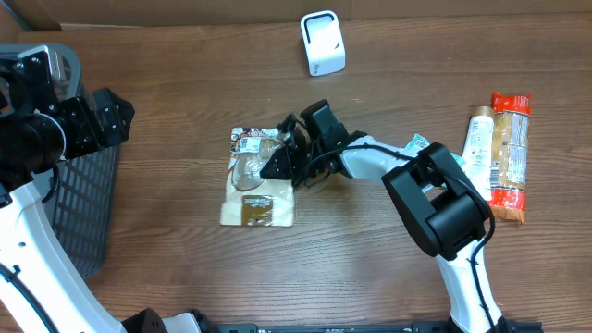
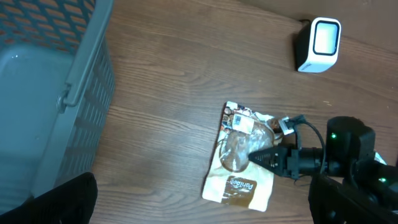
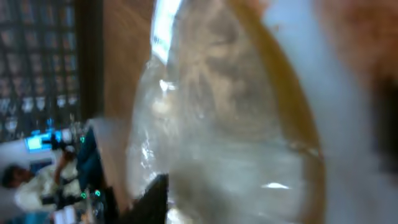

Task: Scan the item barcode
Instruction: 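Drag and lift the bread bag toward the scanner with the right gripper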

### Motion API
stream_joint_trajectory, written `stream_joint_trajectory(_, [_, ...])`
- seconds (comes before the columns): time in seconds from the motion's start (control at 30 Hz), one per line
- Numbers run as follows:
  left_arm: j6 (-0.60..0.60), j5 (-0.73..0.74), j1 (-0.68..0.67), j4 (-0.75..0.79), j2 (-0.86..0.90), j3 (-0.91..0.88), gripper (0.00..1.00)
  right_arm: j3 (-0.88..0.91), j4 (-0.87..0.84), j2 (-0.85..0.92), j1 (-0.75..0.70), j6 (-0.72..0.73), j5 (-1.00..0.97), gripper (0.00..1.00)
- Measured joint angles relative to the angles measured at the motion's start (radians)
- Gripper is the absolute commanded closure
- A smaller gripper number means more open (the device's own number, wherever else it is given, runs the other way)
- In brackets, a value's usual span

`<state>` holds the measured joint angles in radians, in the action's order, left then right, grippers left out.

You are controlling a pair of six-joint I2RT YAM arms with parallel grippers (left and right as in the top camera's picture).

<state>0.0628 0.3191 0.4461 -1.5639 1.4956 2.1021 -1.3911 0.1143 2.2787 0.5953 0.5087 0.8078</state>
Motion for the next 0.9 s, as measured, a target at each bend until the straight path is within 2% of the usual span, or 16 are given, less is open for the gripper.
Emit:
stream_joint_trajectory(0.07, [0.0,0.0,0.0,0.0,0.0,0.0,0.0,0.0,-0.001,0.005,-0.002,0.017,-0.005,0.96])
stream_joint_trajectory(0.47, [0.0,0.0,0.0,0.0,0.0,0.0,0.0,0.0,-0.011,0.001,-0.056,0.018,0.09,0.96])
stream_joint_trajectory(0.6, [0.0,0.0,0.0,0.0,0.0,0.0,0.0,0.005,0.075,-0.054,-0.101,-0.074,0.143,0.96])
stream_joint_trajectory(0.73, [0.0,0.0,0.0,0.0,0.0,0.0,0.0,0.006,0.18,-0.186,-0.154,-0.179,0.216,0.96])
stream_joint_trajectory(0.9, [0.0,0.0,0.0,0.0,0.0,0.0,0.01,0.006,0.412,-0.389,-0.214,-0.381,0.27,0.96])
